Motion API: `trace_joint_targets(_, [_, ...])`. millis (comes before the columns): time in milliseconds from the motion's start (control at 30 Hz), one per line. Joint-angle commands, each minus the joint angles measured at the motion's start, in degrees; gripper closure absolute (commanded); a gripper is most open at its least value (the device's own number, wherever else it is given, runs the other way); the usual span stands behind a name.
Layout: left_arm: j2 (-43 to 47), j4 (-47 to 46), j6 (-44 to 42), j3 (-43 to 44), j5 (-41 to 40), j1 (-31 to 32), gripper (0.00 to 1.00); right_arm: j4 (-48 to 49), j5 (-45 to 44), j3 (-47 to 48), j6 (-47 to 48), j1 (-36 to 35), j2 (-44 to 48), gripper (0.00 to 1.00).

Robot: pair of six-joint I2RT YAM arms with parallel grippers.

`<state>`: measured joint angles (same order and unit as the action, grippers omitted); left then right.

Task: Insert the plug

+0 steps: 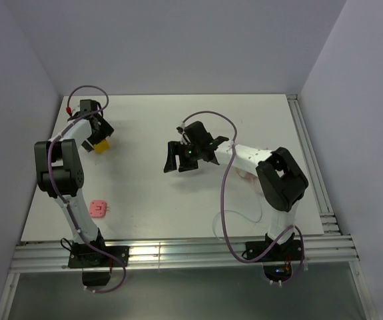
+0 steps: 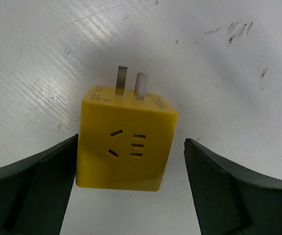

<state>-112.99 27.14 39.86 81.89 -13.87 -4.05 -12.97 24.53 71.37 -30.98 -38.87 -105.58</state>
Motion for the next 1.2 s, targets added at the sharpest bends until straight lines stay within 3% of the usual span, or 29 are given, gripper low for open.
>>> trace_joint_targets(0, [1.5,-2.2,0.6,-0.6,-0.9,-0.2,0.11,0.1,-0.2,2.8,0.8,-0.4,-0.9,0.21])
trace_joint_targets(333, [1.9,-5.5,-0.9,-3.6,3.1,-0.6,0.50,-1.4,-1.1,3.9,2.0,-1.6,-1.1,0.22])
trace_joint_targets(533, [5.2,-8.2,-1.8,-7.5,7.8,-1.2,1.00,-2.2,-1.3,4.9,2.9,-2.5,-1.2,0.23])
trace_joint_targets(833, [11.8,-20.4,-4.7,-19.3,24.9,-2.3,1.00,-2.5,-1.8,5.4,3.1,-3.9,-2.0,0.23])
trace_joint_targets(1033, [13.9,-18.0,-6.4,-20.9,23.5,-2.4,1.00,-2.9,-2.1,5.5,3.2,-4.3,-1.6,0.24])
trace_joint_targets(1167, [15.5,-9.6,-6.2,-19.9,14.8,-2.3,1.00,-3.8,-1.8,6.8,3.4,-4.8,-2.1,0.24])
